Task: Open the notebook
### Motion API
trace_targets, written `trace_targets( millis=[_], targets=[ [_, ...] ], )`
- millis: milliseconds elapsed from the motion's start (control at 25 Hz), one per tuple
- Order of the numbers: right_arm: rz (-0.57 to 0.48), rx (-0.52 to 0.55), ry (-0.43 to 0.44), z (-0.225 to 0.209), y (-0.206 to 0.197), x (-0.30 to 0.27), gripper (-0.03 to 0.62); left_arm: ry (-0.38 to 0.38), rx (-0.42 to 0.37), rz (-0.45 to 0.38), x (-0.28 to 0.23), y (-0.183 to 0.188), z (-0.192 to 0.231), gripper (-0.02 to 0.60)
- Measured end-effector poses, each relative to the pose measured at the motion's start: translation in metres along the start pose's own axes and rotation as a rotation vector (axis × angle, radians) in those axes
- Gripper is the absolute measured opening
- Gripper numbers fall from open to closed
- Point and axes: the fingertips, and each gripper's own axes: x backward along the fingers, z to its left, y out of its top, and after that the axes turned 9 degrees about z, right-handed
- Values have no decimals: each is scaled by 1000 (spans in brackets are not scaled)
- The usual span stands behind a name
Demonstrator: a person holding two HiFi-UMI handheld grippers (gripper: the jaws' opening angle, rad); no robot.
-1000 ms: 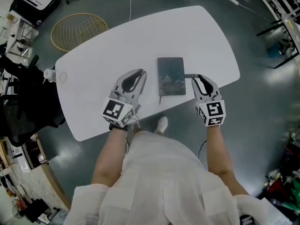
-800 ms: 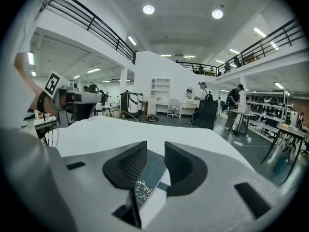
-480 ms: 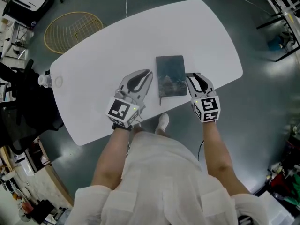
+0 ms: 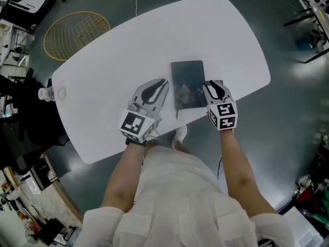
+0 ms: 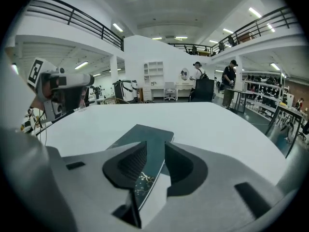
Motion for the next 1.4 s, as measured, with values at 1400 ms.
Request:
trace_targets(
  millis=[1400],
  targets=[
    [227, -254, 106, -8, -37, -43, 87, -15, 13, 17, -18, -2, 14, 34]
  ],
)
